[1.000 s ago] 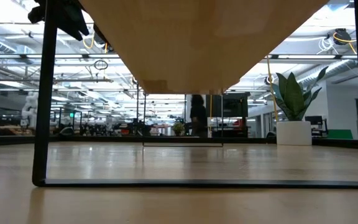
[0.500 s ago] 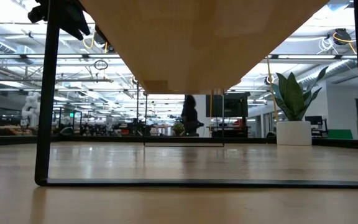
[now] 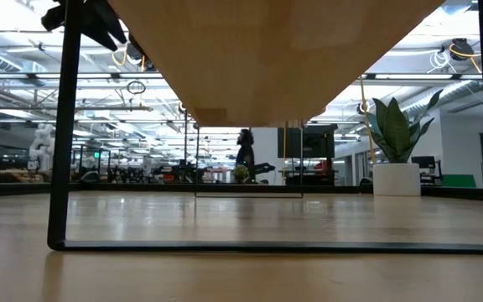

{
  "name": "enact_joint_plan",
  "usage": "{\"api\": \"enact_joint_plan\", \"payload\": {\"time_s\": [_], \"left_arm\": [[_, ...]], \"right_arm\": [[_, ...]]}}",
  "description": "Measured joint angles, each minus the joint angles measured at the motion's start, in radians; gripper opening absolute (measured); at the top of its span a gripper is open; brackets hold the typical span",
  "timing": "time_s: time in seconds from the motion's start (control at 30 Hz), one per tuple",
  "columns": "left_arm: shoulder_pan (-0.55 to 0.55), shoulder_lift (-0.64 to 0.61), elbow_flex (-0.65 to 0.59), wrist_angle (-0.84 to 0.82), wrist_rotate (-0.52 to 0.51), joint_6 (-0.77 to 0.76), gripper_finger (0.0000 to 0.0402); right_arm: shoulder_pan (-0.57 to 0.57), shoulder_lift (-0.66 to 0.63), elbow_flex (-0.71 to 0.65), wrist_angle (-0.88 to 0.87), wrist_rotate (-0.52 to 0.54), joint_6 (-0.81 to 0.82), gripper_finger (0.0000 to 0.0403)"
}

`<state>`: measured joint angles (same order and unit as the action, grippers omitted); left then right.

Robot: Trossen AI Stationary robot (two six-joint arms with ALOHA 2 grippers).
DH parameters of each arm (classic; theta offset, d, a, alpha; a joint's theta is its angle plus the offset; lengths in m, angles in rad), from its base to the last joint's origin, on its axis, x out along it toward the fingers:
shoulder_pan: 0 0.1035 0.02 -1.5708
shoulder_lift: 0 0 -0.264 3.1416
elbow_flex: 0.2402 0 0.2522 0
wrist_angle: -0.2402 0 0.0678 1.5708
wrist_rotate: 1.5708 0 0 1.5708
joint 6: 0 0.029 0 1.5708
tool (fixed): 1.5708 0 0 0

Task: Pick and place slides into the shelf
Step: Put the pink slides on the shelf

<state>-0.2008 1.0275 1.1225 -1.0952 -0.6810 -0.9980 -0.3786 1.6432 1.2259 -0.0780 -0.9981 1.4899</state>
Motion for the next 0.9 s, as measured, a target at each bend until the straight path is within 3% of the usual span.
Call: {"api": "enact_joint_plan", "payload": {"time_s": [0.9], "left_arm": [[0.0, 0.0, 0.0, 0.052, 0.008, 0.05, 0.0129]], "right_arm": [[0.007, -0.021, -0.001, -0.042, 0.125, -0.115, 0.0002]]}}
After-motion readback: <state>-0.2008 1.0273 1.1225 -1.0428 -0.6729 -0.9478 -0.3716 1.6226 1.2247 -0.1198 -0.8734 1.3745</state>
